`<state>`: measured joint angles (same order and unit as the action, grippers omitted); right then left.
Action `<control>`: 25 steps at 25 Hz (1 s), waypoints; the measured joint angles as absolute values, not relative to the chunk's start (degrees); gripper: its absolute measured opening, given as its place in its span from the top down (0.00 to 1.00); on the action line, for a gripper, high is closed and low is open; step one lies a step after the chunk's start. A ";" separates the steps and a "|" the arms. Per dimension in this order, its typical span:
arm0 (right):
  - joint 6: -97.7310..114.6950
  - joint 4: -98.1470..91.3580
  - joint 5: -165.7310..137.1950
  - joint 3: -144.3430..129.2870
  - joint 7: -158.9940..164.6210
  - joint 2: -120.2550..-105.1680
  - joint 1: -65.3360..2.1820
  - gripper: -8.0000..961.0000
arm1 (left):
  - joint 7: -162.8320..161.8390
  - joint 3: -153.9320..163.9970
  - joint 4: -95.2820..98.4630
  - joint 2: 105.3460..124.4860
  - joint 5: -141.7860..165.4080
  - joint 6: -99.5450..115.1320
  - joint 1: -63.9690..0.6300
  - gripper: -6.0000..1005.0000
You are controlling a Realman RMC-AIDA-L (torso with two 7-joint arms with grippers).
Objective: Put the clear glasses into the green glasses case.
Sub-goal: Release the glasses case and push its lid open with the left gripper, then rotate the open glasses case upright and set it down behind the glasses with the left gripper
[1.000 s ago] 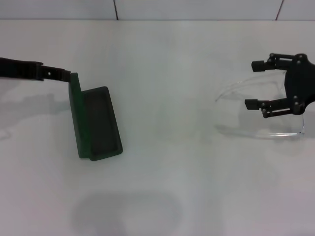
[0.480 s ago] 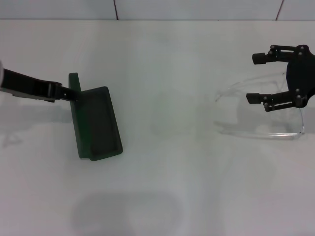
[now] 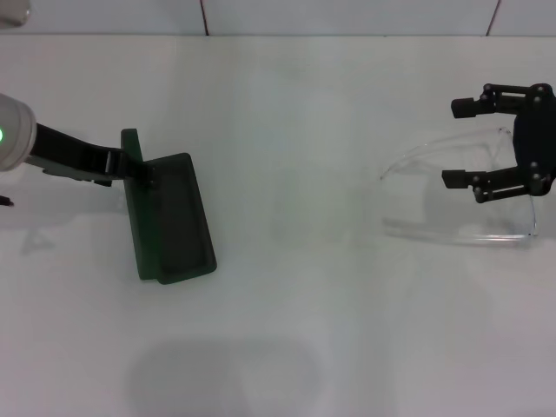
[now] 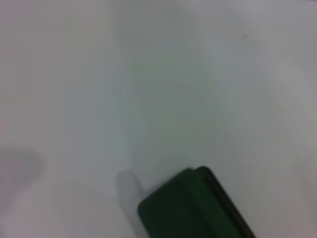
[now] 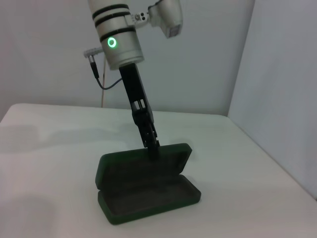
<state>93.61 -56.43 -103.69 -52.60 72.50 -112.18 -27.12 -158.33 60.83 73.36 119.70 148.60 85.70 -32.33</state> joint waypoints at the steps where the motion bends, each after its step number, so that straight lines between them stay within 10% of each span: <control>1: 93.90 -56.43 -103.53 -52.38 72.45 -112.12 -27.02 0.08 | -158.81 60.90 73.48 119.70 149.12 85.70 -32.37 0.33; 13: 97.41 -57.20 -103.35 -48.33 72.24 -112.69 -26.94 0.08 | -158.31 64.37 74.83 119.63 149.85 87.24 -32.14 0.38; 25: 97.85 -57.22 -102.41 -47.50 71.85 -113.27 -25.44 0.08 | -155.32 69.07 80.95 119.62 149.47 91.52 -31.66 0.78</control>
